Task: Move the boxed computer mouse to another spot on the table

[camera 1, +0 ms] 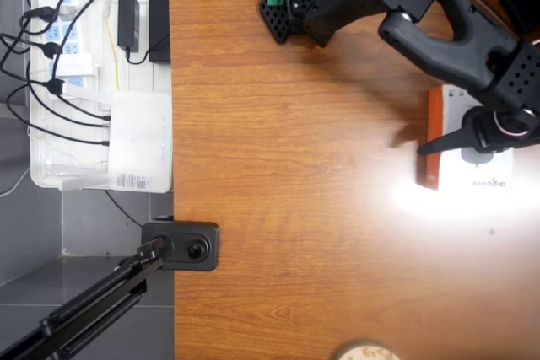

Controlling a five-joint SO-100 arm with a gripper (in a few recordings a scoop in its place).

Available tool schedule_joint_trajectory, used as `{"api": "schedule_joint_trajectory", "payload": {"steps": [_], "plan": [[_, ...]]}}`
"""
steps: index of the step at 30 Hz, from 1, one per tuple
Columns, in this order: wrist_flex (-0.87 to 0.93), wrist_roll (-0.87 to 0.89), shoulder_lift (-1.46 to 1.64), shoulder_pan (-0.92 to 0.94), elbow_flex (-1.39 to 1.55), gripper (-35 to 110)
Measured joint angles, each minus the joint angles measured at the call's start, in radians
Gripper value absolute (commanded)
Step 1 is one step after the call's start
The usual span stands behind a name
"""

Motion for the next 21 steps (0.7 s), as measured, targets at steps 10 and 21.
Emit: {"api": "schedule_joint_trajectory", "payload": {"steps": [10, 21], "plan": [[0.080, 0.327, 0.112, 0.031, 0.095, 0], [0.104, 0.499, 0.218, 0.334, -0.272, 0]]}}
